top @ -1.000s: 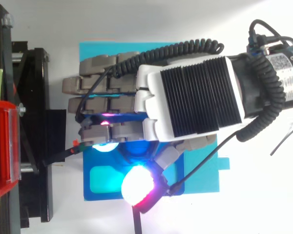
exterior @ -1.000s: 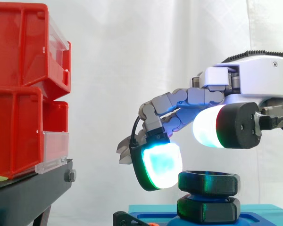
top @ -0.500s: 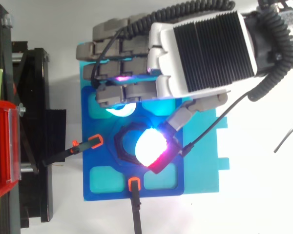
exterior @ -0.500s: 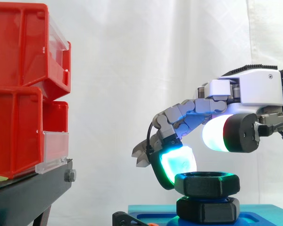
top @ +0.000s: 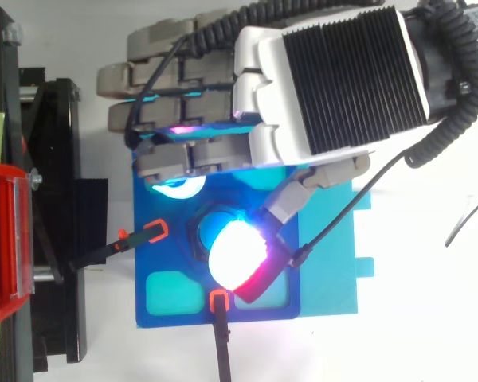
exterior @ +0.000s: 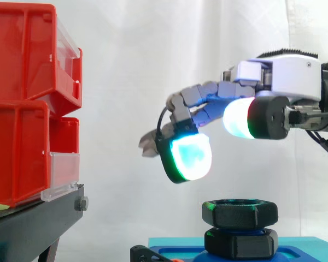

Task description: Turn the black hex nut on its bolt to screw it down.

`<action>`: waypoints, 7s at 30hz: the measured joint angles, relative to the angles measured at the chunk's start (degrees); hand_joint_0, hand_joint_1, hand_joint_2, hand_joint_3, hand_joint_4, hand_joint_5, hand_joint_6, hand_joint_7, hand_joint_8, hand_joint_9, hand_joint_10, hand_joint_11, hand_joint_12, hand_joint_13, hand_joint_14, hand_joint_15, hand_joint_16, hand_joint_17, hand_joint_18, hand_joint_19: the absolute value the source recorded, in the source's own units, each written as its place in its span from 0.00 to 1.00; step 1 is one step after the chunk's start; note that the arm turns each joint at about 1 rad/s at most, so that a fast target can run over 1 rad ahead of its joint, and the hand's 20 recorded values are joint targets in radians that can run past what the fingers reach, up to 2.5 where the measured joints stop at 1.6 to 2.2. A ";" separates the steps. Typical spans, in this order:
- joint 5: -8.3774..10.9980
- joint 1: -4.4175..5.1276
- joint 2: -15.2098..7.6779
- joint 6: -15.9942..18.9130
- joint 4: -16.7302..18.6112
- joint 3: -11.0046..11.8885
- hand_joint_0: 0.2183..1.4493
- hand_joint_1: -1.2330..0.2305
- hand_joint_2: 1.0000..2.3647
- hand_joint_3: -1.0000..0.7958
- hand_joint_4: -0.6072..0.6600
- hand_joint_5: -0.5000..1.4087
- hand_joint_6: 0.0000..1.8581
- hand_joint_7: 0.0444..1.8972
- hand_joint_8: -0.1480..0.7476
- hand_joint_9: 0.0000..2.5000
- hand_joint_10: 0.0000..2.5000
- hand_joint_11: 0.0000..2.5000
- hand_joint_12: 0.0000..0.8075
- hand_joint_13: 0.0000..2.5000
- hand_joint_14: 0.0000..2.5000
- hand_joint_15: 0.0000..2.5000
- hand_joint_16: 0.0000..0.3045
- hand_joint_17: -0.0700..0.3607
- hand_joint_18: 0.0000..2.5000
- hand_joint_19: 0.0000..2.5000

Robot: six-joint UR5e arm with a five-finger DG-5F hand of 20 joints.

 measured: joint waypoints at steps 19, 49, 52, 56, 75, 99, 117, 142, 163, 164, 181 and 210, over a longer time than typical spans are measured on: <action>5.65 5.07 -0.03 -1.32 1.13 0.03 0.22 0.70 0.00 0.28 0.60 0.26 0.27 0.82 0.44 0.27 0.00 0.04 0.39 0.20 0.00 0.03 0.16 0.42 0.16 0.13; 7.25 6.38 -2.00 1.05 4.56 -3.51 0.22 0.71 0.00 0.28 0.60 0.26 0.27 0.81 0.44 0.27 0.00 0.04 0.39 0.20 0.00 0.02 0.16 0.42 0.16 0.13; 7.19 6.31 -2.03 1.11 4.48 -3.50 0.22 0.71 0.00 0.28 0.59 0.26 0.27 0.82 0.44 0.27 0.00 0.04 0.39 0.20 0.00 0.02 0.16 0.42 0.16 0.13; 7.06 6.27 -2.04 1.02 4.49 -3.49 0.22 0.71 0.00 0.28 0.58 0.26 0.27 0.83 0.44 0.27 0.00 0.04 0.39 0.20 0.00 0.02 0.16 0.42 0.16 0.13; 5.04 4.91 -2.07 -0.40 5.52 -3.46 0.22 0.71 0.00 0.28 0.58 0.26 0.27 0.85 0.44 0.28 0.00 0.04 0.39 0.21 0.00 0.02 0.16 0.42 0.17 0.13; -1.60 0.01 -2.05 -0.73 6.13 -3.45 0.22 0.71 0.00 0.28 0.59 0.26 0.27 0.84 0.45 0.28 0.00 0.04 0.39 0.21 0.00 0.03 0.16 0.42 0.17 0.13; -3.50 -0.70 -2.07 -0.67 5.64 0.32 0.22 0.72 0.00 0.28 0.63 0.24 0.27 0.66 0.44 0.28 0.00 0.04 0.39 0.20 0.00 0.02 0.16 0.42 0.17 0.13; 0.03 3.88 -4.23 0.40 7.45 0.11 0.22 0.71 0.00 0.28 0.64 0.23 0.27 0.63 0.43 0.27 0.00 0.03 0.39 0.20 0.00 0.02 0.16 0.42 0.17 0.13; 0.90 4.53 -4.45 1.12 7.42 0.44 0.23 0.71 0.00 0.28 0.59 0.26 0.27 0.80 0.44 0.29 0.00 0.04 0.39 0.21 0.00 0.02 0.16 0.41 0.18 0.13; 0.92 4.56 -4.46 1.12 7.39 0.44 0.23 0.71 0.00 0.28 0.59 0.26 0.27 0.79 0.45 0.29 0.00 0.04 0.39 0.21 0.00 0.02 0.16 0.41 0.18 0.13; -0.52 3.76 -4.43 1.09 4.97 0.44 0.23 0.71 0.00 0.28 0.58 0.26 0.27 0.83 0.45 0.29 0.00 0.04 0.39 0.21 0.00 0.02 0.16 0.41 0.18 0.14; -9.52 -2.78 -4.43 0.24 4.26 0.44 0.23 0.71 0.00 0.28 0.57 0.27 0.27 0.85 0.45 0.30 0.00 0.05 0.39 0.22 0.00 0.02 0.16 0.41 0.18 0.14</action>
